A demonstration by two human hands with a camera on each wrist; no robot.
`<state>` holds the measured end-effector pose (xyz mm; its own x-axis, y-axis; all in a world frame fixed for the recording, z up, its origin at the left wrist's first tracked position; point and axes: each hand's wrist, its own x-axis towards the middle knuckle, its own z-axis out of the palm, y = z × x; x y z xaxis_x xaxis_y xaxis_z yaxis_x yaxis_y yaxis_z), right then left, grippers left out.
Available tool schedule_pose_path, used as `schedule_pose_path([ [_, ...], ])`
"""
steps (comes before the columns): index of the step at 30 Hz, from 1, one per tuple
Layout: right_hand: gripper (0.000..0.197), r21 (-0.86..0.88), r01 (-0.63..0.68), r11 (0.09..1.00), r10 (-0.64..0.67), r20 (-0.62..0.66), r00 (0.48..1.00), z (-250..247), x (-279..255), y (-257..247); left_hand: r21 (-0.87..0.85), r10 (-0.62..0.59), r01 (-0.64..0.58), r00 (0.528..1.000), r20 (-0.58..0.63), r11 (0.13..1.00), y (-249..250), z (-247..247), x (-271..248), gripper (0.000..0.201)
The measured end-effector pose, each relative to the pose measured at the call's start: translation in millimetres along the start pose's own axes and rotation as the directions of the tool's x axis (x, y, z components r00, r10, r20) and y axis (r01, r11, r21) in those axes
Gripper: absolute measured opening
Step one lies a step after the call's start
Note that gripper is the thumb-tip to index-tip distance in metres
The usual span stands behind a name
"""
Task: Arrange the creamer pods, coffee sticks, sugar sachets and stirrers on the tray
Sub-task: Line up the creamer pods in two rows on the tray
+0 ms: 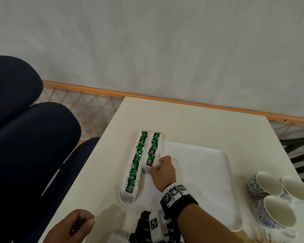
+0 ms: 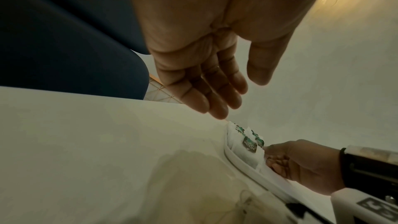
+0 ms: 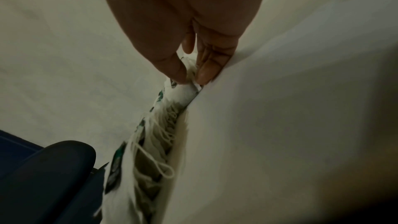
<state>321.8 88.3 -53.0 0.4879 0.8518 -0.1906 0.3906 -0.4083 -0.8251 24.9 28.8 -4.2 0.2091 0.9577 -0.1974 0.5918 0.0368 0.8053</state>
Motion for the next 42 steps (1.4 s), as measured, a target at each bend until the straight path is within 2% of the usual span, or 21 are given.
schedule_pose_path([
  [2,0.026,-0.002,0.017,1.000,-0.017,0.004,1.000,1,1,-1,0.022,-0.021,0.020,1.000,0.010,1.000,0,1,1,0.011],
  [4,0.025,-0.003,0.021,1.000,-0.021,0.001,1.000,2,2,-1,0.013,-0.024,0.024,1.000,0.014,1.000,1,0,0,0.014],
  [6,0.025,-0.002,0.020,1.000,-0.020,-0.004,1.000,1,2,-2,0.013,-0.022,0.022,1.000,0.003,1.000,0,-2,-1,0.029],
  [7,0.026,0.000,0.014,1.000,-0.014,-0.004,1.000,1,2,-2,0.011,-0.025,0.025,1.000,-0.002,1.000,0,-3,-1,0.028],
  [9,0.027,0.002,0.002,1.000,-0.002,0.001,1.000,-2,0,-3,0.038,-0.045,0.045,0.999,0.006,0.998,0,-4,-2,0.008],
  [10,0.028,-0.007,0.008,1.000,-0.008,0.007,1.000,-5,-3,-4,0.062,-0.052,0.051,0.998,0.018,0.997,-2,-5,-2,0.013],
  [13,0.023,-0.084,0.123,0.989,-0.116,0.081,0.990,-13,-13,-9,0.163,-0.103,0.090,0.992,0.076,0.983,-6,-5,-6,0.016],
  [15,0.014,-0.138,0.235,0.962,-0.205,0.200,0.958,-20,-23,-16,0.232,-0.142,0.101,0.976,0.164,0.967,-9,-5,-11,0.013],
  [17,0.008,-0.183,0.355,0.917,-0.266,0.383,0.885,-25,-38,-25,0.302,-0.188,0.107,0.949,0.255,0.947,-12,-4,-16,0.013],
  [19,0.007,-0.188,0.464,0.866,-0.292,0.563,0.773,-26,-56,-35,0.358,-0.233,0.111,0.918,0.320,0.927,-13,-3,-21,0.028],
  [22,0.018,-0.213,0.573,0.792,-0.244,0.749,0.616,-19,-85,-47,0.481,-0.305,0.091,0.870,0.387,0.872,-10,3,-29,0.044],
  [24,0.033,-0.227,0.648,0.727,-0.205,0.829,0.521,-10,-101,-49,0.569,-0.312,0.031,0.861,0.402,0.821,-7,10,-35,0.049],
  [25,0.043,-0.234,0.680,0.695,-0.193,0.850,0.490,-4,-107,-47,0.600,-0.306,0.003,0.862,0.403,0.800,-6,13,-38,0.050],
  [28,0.069,-0.256,0.769,0.586,-0.194,0.877,0.440,15,-121,-39,0.622,-0.287,-0.039,0.864,0.414,0.782,-3,25,-44,0.049],
  [31,0.072,-0.261,0.889,0.376,-0.212,0.910,0.357,35,-130,-27,0.635,-0.252,-0.049,0.892,0.375,0.771,-8,38,-48,0.052],
  [33,0.067,-0.278,0.915,0.293,-0.200,0.918,0.343,43,-131,-21,0.655,-0.242,-0.056,0.903,0.356,0.754,-14,44,-50,0.061],
  [36,0.058,-0.263,0.929,0.260,-0.187,0.930,0.316,45,-133,-20,0.651,-0.226,-0.069,0.906,0.358,0.756,-16,48,-49,0.060],
  [37,0.059,-0.258,0.925,0.278,-0.208,0.924,0.321,44,-134,-19,0.639,-0.216,-0.068,0.909,0.356,0.766,-15,49,-49,0.055],
  [39,0.063,-0.279,0.875,0.397,-0.229,0.892,0.389,39,-137,-22,0.611,-0.218,-0.039,0.915,0.340,0.791,-15,52,-47,0.052],
  [42,0.049,-0.289,0.818,0.497,-0.254,0.853,0.455,34,-137,-27,0.567,-0.240,0.041,0.929,0.282,0.823,-17,57,-41,0.051],
])
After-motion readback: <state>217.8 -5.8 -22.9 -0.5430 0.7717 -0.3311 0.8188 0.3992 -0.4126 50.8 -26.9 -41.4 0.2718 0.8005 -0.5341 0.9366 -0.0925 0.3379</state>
